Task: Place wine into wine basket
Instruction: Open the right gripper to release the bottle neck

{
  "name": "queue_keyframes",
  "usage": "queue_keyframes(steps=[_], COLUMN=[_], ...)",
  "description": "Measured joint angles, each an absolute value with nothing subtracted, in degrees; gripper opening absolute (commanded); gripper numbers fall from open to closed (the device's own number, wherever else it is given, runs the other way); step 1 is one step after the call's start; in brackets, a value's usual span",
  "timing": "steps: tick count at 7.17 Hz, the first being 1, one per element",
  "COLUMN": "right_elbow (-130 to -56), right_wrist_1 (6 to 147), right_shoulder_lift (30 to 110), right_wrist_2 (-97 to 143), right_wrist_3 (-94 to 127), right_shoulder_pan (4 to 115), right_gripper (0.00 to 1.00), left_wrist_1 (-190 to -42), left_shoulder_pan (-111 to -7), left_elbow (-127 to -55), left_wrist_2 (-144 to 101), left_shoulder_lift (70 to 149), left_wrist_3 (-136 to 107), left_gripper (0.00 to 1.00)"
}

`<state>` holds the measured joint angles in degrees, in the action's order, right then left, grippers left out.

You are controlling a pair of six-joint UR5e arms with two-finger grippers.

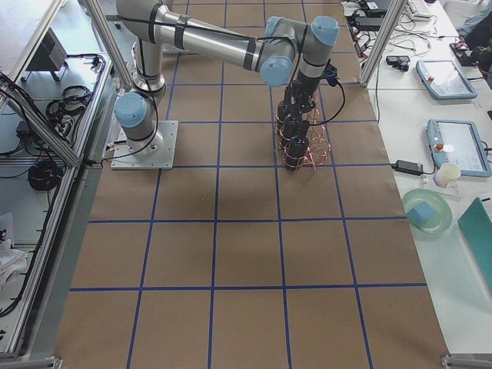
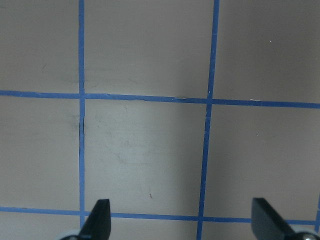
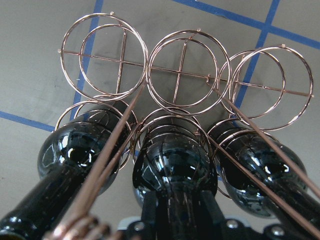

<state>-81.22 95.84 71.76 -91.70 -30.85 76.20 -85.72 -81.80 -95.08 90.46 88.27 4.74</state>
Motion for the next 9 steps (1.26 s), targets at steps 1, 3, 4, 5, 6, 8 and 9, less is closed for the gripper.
queue_keyframes(steps=[1, 3, 4, 5, 6, 8, 9], right_elbow=[-81.4, -80.6, -79.7, -78.8, -78.5, -78.4, -78.6], right_wrist_1=[96.2, 97.1, 97.0, 96.3, 94.7, 90.3, 88.7], right_shoulder_lift=[71.8, 72.4, 73.2, 74.9, 77.4, 82.3, 83.9], right_wrist_2=[-91.7, -91.9, -92.0, -91.9, -91.9, -92.0, -92.3], right_wrist_3=[-29.9, -29.0, -28.8, -28.0, -25.3, -14.1, -7.6], right_shoulder_pan=[76.2, 76.3, 76.3, 76.6, 77.8, 83.6, 87.8], right_gripper=[1.0, 1.0, 1.0, 1.0, 1.0, 1.0, 1.0], left_wrist_1=[-85.7, -85.8, -86.0, -86.4, -86.5, -86.4, -86.5], left_shoulder_pan=[-81.6, -81.4, -81.4, -81.4, -81.5, -82.1, -82.3], left_elbow=[-95.0, -95.1, -95.2, -95.2, -95.2, -95.0, -94.9], left_wrist_2=[90.5, 90.6, 90.6, 90.6, 90.4, 90.1, 90.0], left_shoulder_lift=[88.3, 88.3, 88.2, 88.0, 87.7, 87.4, 87.1], left_wrist_3=[4.7, 4.7, 4.5, 4.0, 3.7, 3.7, 3.9], left_gripper=[1.0, 1.0, 1.0, 1.0, 1.0, 1.0, 1.0])
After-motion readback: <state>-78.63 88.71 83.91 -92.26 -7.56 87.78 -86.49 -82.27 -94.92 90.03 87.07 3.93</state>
